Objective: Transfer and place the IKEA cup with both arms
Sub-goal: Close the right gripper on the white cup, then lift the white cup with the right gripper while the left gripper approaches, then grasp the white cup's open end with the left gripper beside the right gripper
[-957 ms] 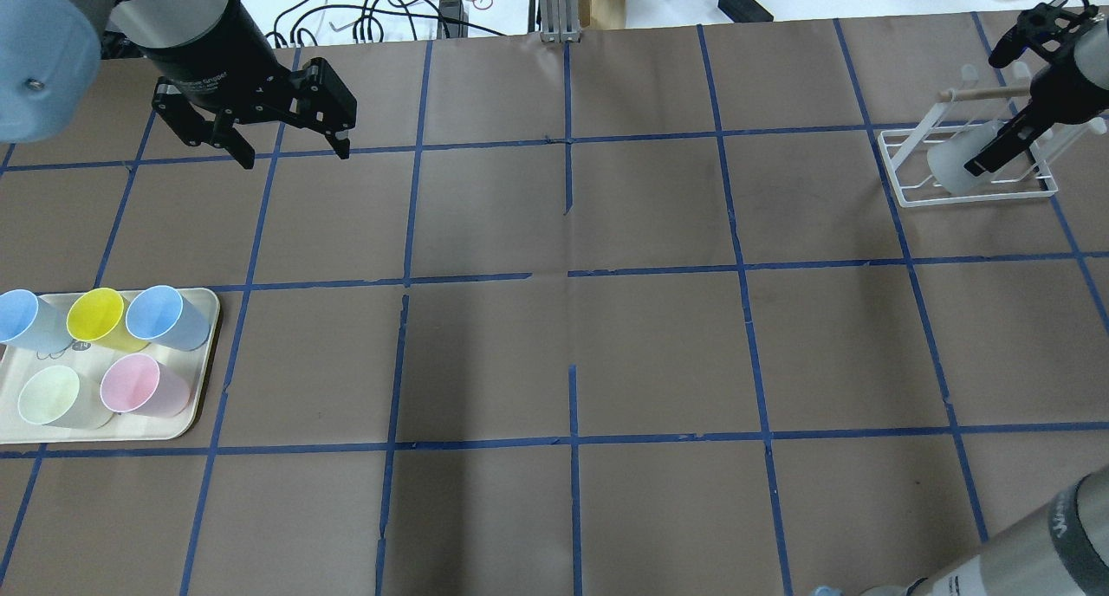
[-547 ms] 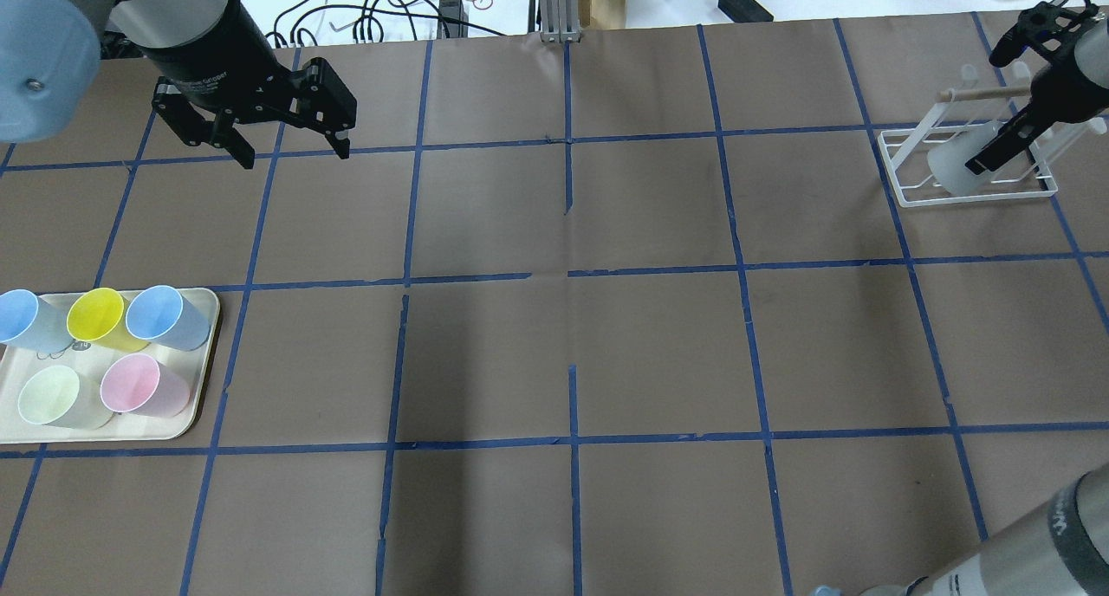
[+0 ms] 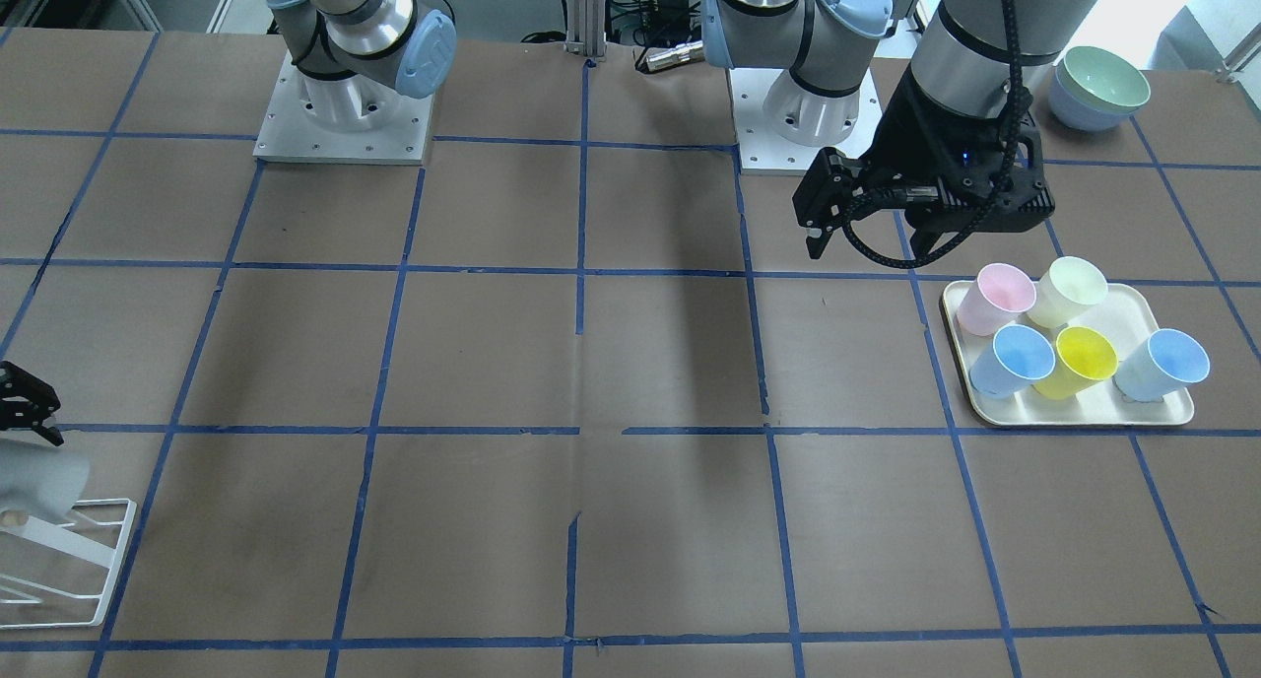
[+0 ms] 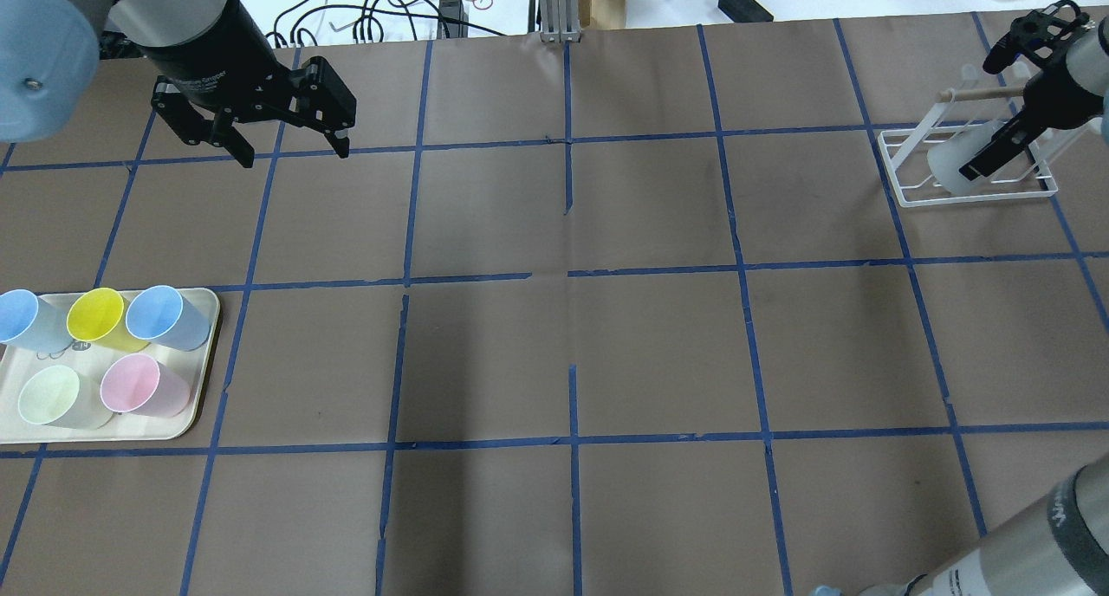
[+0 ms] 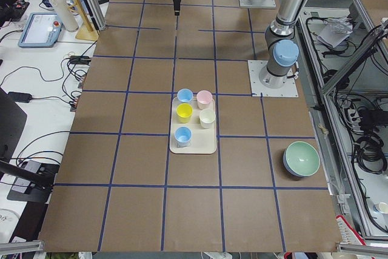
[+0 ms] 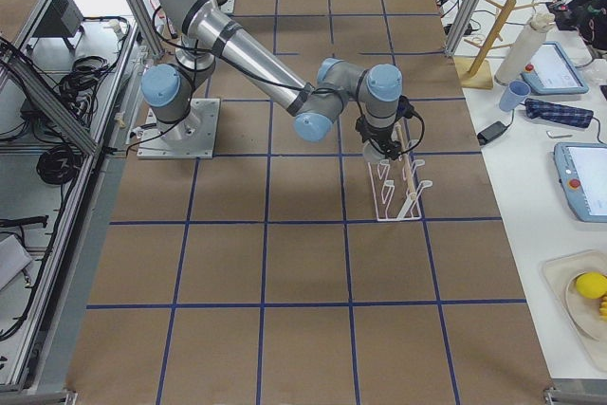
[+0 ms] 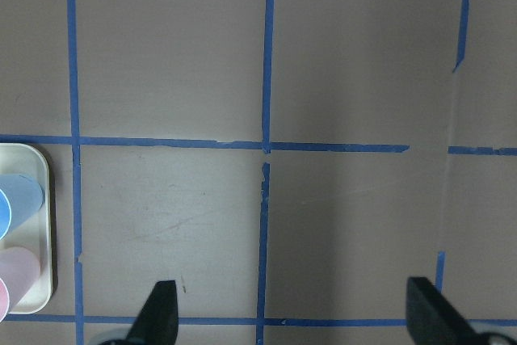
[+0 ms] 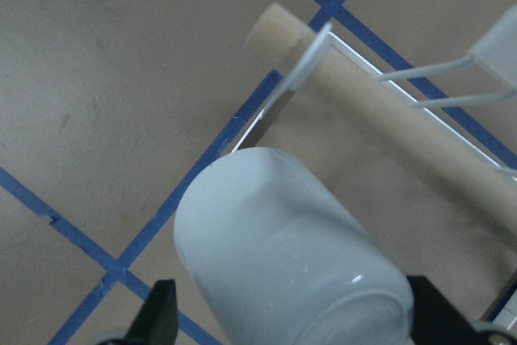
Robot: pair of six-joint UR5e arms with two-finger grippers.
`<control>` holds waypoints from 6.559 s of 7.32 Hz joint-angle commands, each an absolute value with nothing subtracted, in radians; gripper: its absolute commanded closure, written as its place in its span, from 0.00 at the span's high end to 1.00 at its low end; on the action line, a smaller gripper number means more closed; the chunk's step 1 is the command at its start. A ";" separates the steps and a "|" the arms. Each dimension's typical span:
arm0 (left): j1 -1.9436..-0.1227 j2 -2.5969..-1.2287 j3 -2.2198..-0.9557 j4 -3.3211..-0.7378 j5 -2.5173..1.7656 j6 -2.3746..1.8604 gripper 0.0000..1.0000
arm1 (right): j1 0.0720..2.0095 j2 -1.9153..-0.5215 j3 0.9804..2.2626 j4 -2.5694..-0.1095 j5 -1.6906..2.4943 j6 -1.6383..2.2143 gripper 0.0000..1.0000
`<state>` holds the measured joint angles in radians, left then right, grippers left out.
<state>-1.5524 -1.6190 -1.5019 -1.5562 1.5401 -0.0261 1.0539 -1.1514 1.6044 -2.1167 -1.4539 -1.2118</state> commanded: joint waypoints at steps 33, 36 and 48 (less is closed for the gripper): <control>-1.237 -1.624 -1.593 -1.775 1.000 0.239 1.00 | 1.214 -1.459 1.528 -1.611 -1.276 -0.860 0.00; -1.247 -1.621 -1.676 -1.769 0.614 0.244 1.00 | 1.424 -1.468 1.531 -1.611 -0.865 -0.402 0.00; -1.408 -1.601 -1.761 -1.483 0.118 0.135 1.00 | 1.499 -1.480 1.698 -1.479 -0.173 -0.354 0.00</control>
